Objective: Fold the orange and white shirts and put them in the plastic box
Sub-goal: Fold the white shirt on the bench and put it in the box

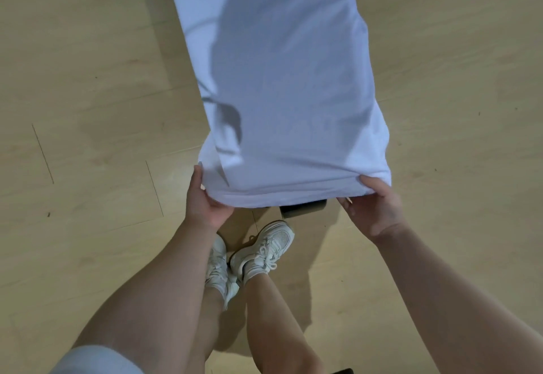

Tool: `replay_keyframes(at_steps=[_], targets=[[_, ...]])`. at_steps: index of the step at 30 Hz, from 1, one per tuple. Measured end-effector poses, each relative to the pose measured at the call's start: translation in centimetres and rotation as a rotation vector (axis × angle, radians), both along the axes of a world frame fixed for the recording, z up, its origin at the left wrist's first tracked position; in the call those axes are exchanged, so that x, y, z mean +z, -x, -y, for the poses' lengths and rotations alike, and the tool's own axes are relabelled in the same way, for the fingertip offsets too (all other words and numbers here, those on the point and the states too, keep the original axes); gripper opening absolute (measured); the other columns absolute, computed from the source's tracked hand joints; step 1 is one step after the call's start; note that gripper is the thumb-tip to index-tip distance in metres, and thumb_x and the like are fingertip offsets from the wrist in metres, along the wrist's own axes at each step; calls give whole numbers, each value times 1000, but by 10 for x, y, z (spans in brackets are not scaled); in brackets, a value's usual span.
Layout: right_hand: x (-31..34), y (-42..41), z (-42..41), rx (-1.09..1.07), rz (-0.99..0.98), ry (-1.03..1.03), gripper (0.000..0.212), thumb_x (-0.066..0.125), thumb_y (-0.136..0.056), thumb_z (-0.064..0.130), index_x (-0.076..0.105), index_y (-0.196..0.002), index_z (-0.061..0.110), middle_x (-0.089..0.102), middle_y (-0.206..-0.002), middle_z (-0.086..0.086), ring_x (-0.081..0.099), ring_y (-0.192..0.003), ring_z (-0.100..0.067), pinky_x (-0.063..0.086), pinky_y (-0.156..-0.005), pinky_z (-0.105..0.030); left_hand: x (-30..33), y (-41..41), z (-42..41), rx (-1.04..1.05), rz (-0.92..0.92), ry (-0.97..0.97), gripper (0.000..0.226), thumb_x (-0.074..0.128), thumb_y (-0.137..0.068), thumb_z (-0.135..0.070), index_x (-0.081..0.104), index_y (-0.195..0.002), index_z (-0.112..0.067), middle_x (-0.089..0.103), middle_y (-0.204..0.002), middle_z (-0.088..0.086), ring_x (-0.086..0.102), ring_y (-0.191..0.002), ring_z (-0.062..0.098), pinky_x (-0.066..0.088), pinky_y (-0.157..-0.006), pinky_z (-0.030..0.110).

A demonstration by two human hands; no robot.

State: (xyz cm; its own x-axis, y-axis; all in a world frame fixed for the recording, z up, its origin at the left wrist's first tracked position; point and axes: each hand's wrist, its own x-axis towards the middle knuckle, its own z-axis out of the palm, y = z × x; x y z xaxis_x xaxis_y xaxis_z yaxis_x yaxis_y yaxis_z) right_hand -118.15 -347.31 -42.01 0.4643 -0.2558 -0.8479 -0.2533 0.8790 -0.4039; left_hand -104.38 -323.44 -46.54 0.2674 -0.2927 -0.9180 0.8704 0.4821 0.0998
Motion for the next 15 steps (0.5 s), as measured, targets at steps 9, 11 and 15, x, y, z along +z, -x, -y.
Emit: replay_keyframes(at_steps=[9, 11, 15], targets=[[70, -7, -22, -302, 49, -88, 28, 36, -96, 8, 61, -107, 12, 75, -94, -2, 72, -85, -16, 59, -72, -30, 82, -3, -27, 93, 5, 26, 46, 44, -88, -51, 60, -122, -24, 70, -112, 3, 68, -98, 25, 59, -71, 41], [86, -7, -26, -355, 6, -71, 21, 41, -96, 12, 62, -101, 11, 76, -87, -1, 73, -80, -14, 60, -69, -28, 97, -2, -34, 126, 26, 21, 48, 38, -91, -52, 61, -120, -21, 69, -114, 4, 67, -102, 25, 57, -79, 45], [118, -4, -25, -397, -51, -10, 17, 45, -96, 14, 61, -101, 13, 76, -83, 2, 72, -78, -10, 59, -75, -25, 132, -5, -47, 173, 120, 37, 38, 35, -97, -37, 61, -118, -20, 70, -113, 3, 66, -104, 27, 55, -80, 44]])
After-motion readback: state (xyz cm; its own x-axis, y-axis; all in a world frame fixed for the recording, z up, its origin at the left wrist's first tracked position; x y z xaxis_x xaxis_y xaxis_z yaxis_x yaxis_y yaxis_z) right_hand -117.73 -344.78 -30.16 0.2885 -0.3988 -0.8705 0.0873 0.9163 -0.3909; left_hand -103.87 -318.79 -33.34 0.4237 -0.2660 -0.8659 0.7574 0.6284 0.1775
